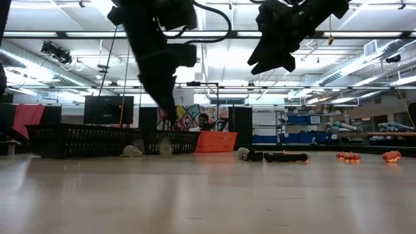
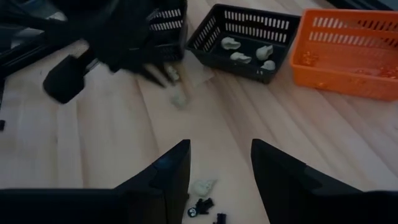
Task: Sort Halloween decoration
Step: Put the white skull toy into the top black bin
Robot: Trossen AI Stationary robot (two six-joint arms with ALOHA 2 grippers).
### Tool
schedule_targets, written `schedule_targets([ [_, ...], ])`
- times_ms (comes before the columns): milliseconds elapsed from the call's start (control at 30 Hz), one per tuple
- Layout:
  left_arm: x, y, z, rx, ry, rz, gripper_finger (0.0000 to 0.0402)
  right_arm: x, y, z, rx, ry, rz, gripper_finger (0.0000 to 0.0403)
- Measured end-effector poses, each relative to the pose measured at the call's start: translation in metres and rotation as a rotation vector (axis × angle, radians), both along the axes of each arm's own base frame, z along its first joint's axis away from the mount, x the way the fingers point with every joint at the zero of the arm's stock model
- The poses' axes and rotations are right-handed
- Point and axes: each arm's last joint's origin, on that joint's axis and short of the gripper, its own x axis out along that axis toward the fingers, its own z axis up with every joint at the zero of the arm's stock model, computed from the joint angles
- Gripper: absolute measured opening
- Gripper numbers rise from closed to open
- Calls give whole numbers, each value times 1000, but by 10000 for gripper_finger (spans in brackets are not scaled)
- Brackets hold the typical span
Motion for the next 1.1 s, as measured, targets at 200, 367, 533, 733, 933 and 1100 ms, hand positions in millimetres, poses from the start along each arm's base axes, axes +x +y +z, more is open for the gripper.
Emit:
schedule_targets([
  [200, 5, 33, 22, 67, -3, 1, 1, 0, 0, 0, 12, -2, 14, 173],
  [367, 2, 61, 27, 74, -8, 54, 0, 0, 1, 0, 28, -4, 11, 173],
  [533, 2, 71, 28, -18, -50, 33, 0, 0, 1, 0, 29, -4, 10, 173],
  [733, 11, 60, 27, 17, -78, -83, 12, 0, 0, 0, 22, -3, 9, 173],
  [933, 24, 53, 10, -9, -74, -209, 80, 0, 0, 0, 19, -3, 9, 173],
  [1100, 32, 52, -13, -66, -29, -272, 135, 0, 0, -1, 23, 4, 8, 173],
])
